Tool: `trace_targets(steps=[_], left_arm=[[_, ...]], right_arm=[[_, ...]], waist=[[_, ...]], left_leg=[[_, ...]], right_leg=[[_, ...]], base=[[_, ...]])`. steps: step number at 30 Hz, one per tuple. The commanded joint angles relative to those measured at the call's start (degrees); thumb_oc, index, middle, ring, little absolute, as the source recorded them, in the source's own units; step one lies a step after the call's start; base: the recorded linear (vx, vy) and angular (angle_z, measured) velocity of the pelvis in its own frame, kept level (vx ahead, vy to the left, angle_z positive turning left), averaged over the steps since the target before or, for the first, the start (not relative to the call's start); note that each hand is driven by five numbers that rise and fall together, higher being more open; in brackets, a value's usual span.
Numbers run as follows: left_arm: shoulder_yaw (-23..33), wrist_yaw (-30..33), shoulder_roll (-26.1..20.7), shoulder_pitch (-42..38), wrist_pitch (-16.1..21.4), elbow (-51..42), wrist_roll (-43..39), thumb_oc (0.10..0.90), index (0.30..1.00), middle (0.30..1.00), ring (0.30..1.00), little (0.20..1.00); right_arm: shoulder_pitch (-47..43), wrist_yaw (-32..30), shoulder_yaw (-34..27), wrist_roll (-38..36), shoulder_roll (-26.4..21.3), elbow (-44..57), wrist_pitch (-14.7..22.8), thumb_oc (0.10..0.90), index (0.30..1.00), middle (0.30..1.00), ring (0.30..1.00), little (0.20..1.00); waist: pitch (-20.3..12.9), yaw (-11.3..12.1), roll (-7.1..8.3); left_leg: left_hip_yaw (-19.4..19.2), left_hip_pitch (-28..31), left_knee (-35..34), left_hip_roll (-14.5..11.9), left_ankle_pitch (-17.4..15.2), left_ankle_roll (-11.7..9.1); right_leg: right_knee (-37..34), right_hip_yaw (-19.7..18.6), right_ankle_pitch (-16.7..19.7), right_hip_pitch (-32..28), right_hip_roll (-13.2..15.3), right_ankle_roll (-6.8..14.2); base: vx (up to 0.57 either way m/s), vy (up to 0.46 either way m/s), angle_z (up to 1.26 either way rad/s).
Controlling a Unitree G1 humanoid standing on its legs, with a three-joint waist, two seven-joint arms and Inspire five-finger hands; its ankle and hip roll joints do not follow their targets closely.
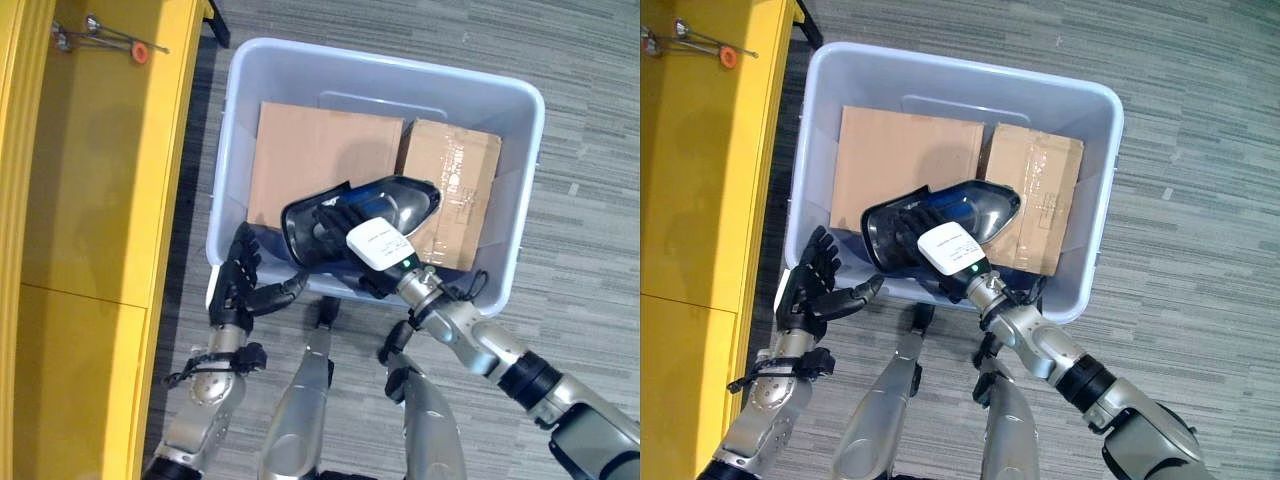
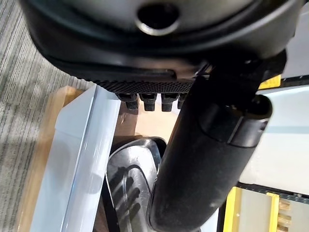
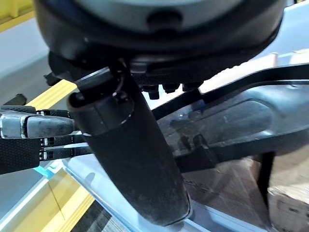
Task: Move parts from the plastic box to the shelf.
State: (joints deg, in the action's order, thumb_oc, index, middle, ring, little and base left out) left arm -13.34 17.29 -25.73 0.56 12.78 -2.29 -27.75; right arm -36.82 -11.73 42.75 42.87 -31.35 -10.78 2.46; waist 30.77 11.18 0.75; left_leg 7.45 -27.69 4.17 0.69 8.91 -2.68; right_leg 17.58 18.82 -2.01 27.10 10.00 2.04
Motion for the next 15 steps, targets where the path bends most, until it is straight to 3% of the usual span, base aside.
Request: trace_targets(steps=[1, 15], left_arm=[[0.4, 1.0, -0.8, 1.5, 4.7, -5.8, 2.2, 0.9, 1.0, 1.0, 1.0, 1.0], [-0.6, 2.0, 0.1, 0.9, 5.1, -5.8, 2.3, 0.9, 1.0, 1.0, 1.0, 1.0]], right_arm=[[-3.9, -3.5, 2.6, 2.5, 2.0, 1.8, 2.1, 0.9, 1.0, 1.0, 1.0, 1.0], [-6.4, -7.2, 3.1, 8.6, 4.5, -9.0, -2.2, 0.9, 1.0, 1.0, 1.0, 1.0]], waist=[[-1.0, 0.0, 0.66], [-1.0, 0.7, -1.5]], left_leg=[[-0.3, -2.7, 7.9, -0.5, -7.1, 1.6], [2.5, -11.7, 18.5, 1.7, -10.7, 1.9]], right_leg=[[-2.1, -4.3, 3.1, -0.9, 3.5, 4.1], [10.2, -4.0, -2.9, 7.0, 3.9, 2.4]], base=[[-0.03, -0.009, 0.08], [-0.02, -0.015, 0.12]])
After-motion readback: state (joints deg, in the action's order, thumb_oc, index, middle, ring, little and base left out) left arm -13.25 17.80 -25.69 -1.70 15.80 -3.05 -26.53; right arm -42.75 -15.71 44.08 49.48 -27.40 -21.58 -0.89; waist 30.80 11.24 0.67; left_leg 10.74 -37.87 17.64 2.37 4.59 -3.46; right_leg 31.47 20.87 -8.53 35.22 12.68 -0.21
